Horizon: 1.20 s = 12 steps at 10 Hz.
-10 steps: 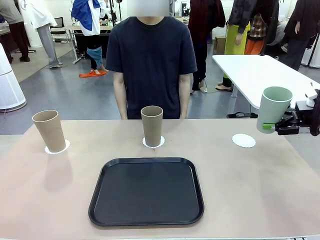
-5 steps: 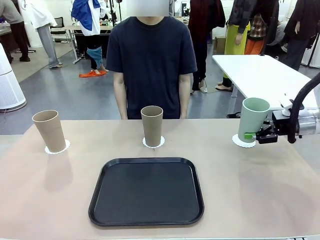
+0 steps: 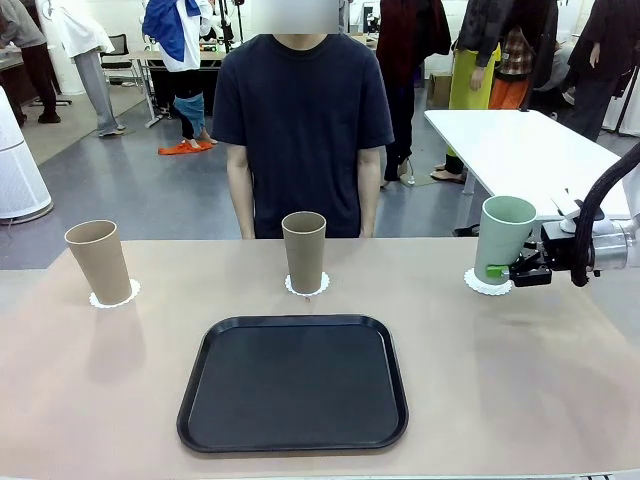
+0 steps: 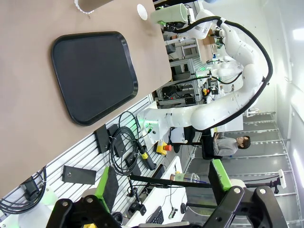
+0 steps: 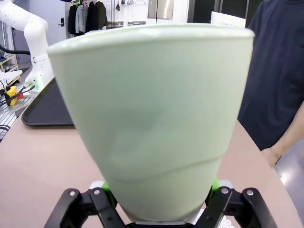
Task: Place coasters on the table and set cups on them.
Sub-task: Take one Reusable plastic cup from the Flat Tray and place it on a coaster set by the human.
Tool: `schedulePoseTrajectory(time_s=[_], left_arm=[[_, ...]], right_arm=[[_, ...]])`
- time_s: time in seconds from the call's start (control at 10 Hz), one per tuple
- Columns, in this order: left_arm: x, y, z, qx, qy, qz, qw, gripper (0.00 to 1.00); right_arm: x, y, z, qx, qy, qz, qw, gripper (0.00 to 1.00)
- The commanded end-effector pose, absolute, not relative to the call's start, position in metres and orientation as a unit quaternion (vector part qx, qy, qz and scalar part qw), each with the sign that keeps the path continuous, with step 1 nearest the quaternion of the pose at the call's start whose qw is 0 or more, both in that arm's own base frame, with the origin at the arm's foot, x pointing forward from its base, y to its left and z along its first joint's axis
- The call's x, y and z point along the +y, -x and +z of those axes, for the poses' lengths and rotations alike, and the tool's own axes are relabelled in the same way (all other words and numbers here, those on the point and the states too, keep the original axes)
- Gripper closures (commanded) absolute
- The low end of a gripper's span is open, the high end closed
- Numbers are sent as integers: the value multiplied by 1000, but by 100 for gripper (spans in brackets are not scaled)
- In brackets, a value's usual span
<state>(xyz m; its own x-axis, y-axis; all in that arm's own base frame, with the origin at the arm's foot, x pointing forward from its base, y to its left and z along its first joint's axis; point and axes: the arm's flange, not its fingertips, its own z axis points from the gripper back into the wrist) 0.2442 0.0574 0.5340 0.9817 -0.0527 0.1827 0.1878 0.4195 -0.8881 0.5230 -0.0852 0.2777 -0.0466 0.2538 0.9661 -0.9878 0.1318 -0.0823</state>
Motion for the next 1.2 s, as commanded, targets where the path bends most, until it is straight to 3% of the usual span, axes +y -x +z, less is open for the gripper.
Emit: schedulePoseTrajectory(time_s=[0.0,0.6,1.1], left_arm=[[55,-244,536,-64,537,-63,839,0],[55,-244,536,-64,537,-63,839,0],[55,-244,536,-64,537,-63,839,0]], right_arm=[[-84,-517,281,-481,-382,542,574,21],[-111,-587,268,-500,-397,468,611,21],[-130,-594,227,-461,-425,440,643,21]])
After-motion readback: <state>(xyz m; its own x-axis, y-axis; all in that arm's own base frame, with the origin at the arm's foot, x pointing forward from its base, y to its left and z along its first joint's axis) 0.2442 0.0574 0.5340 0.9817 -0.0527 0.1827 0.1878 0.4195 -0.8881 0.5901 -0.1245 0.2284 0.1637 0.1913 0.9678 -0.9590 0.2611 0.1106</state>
